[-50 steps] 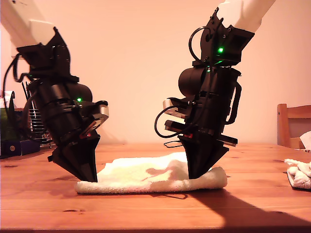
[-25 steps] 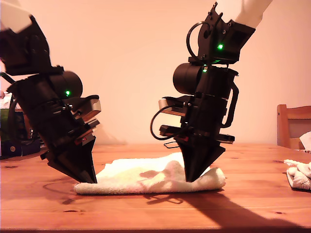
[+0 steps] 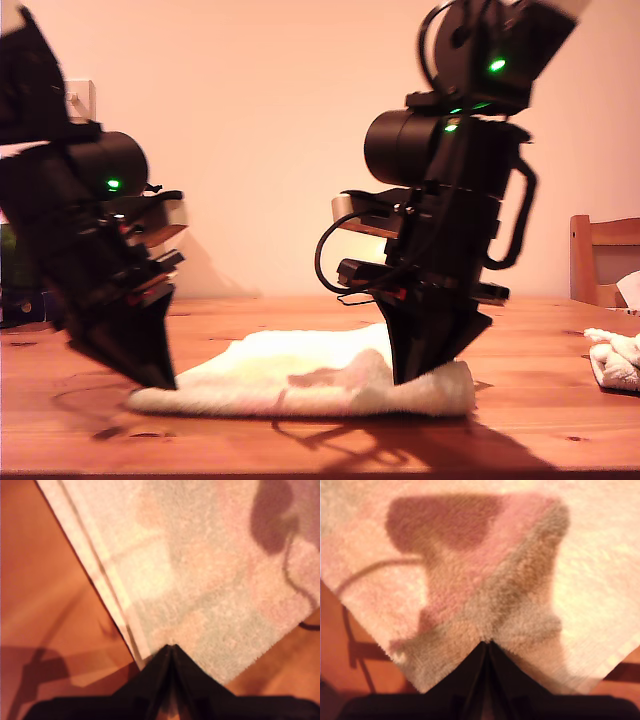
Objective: Fold the tea towel in front of you. After folding it, place it to the right side.
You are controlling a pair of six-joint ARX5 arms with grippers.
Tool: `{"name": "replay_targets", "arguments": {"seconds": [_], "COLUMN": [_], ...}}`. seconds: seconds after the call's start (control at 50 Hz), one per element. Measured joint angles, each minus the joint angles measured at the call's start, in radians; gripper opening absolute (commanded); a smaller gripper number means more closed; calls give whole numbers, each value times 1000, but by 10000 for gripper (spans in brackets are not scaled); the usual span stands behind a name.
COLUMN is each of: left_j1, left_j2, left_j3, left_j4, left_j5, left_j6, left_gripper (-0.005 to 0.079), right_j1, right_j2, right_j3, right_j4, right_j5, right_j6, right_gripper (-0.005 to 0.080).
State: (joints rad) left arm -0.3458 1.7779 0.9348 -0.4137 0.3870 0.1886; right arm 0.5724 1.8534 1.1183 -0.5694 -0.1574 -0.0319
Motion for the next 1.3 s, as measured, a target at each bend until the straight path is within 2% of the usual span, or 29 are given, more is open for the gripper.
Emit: {"name": "replay_targets", "arguments": {"seconds": [0.16,0.48,0.58,0.74,0.84,0.96,1.0,1.04,1.06,1.14,1.16,1.22,1.3], "left_j1": [-21,-42,-43,-43,-47,-71,-86,-101,-114,-154,-163,-190,-213], "left_j2": [-49,-101,-150,-285,-363,-410,-417,-419,-420,-420,-420,-420,-419], "left_j3": [-60,-102,-120,-122,-121,-121,-121,-121,-121,-121,-121,-121,-121], "left_j4": [11,54,49,45,23,-39,-57,-72,-80,-108,-113,-121,-122], "left_j5": [2,-39,-57,-60,-60,-57,-56,-56,-57,-56,-56,-56,-53], "left_j6": [-31,-35,-29,17,56,166,219,266,274,335,396,457,484], "left_gripper": [-22,-22,-22,-22,-22,-22,-22,-22,-22,-21,-18,14,137], "right_j1": [6,44,45,45,44,50,56,66,71,100,107,131,150], "right_j2": [-21,-22,-52,-193,-283,-333,-335,-332,-330,-324,-323,-321,-321], "right_j3": [-42,-53,-58,-63,-62,-62,-62,-62,-62,-62,-62,-62,-62], "right_j4": [73,219,229,209,168,57,14,-36,-60,-126,-133,-138,-126], "right_j5": [-1,-16,-17,-17,-19,-56,-71,-82,-89,-100,-102,-113,-118], "right_j6": [40,58,51,-18,-112,-243,-358,-358,-463,-553,-607,-681,-740], "right_gripper": [-11,-11,-11,-11,-11,-11,-11,-11,-11,-10,-8,34,175]}}
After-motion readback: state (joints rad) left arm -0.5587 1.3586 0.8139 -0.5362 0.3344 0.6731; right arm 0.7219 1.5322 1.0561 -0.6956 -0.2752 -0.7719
